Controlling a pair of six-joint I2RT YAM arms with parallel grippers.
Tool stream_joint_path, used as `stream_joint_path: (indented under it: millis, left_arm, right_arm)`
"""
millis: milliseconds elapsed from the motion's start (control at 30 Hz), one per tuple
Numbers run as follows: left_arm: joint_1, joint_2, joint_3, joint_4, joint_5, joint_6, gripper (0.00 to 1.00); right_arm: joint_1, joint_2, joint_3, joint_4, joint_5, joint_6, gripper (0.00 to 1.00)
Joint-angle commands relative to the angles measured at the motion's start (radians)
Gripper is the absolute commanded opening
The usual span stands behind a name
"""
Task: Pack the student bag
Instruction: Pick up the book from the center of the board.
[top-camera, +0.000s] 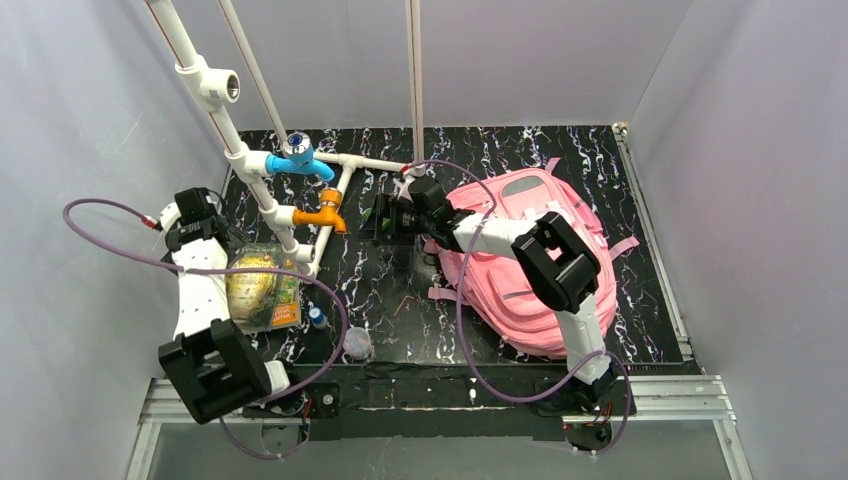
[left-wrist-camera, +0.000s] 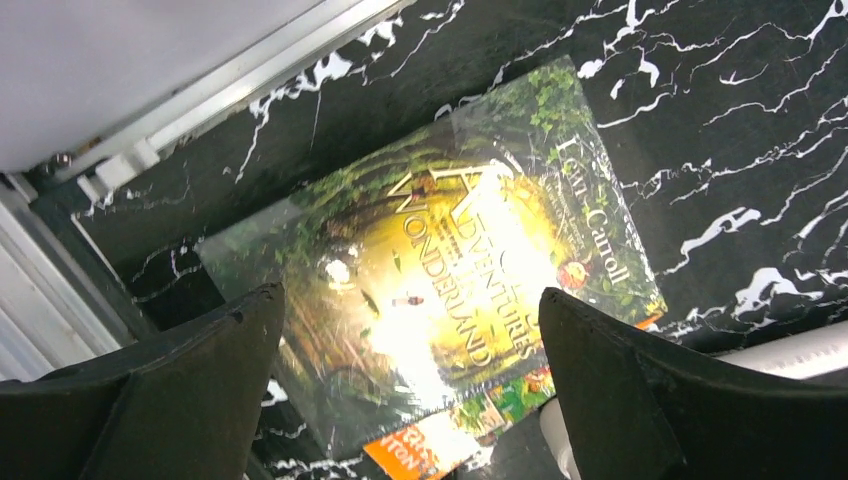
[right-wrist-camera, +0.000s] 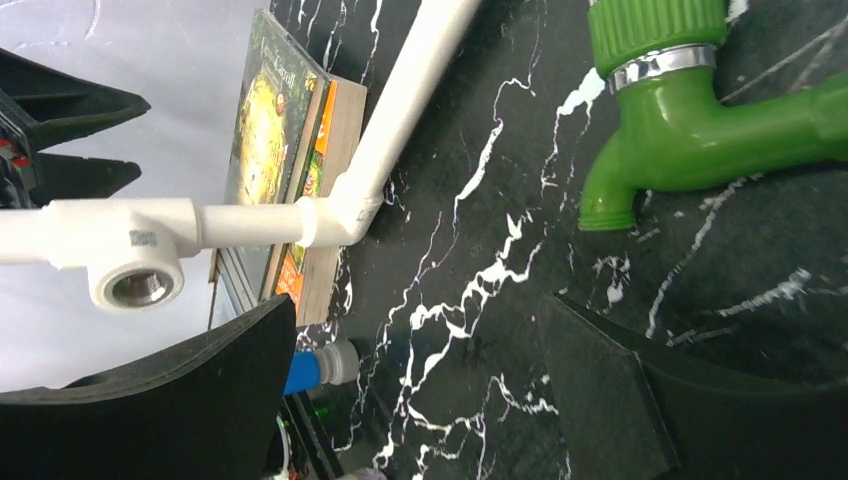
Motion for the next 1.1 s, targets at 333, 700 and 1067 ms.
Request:
stream_joint_path:
  millis: [333, 700, 1067]
  left_arm:
    - [0.162, -0.021, -0.084, -0.09, 0.078, -0.162, 0.98]
    - [0.334, -0.468, -0.516, 0.169, 0.127, -0.421, 0.98]
    - [0.399, -0.536, -0.736, 0.455, 0.199, -0.408, 0.98]
  right_arm:
    - [0.07, 0.117, 0.231, 0.113, -0.019, 0.069, 0.96]
    - [0.07, 0.08, 0.239, 0.031, -0.054, 0.002, 0.96]
    - [0.057, 0.037, 0.209, 0.004, -0.081, -0.024, 0.96]
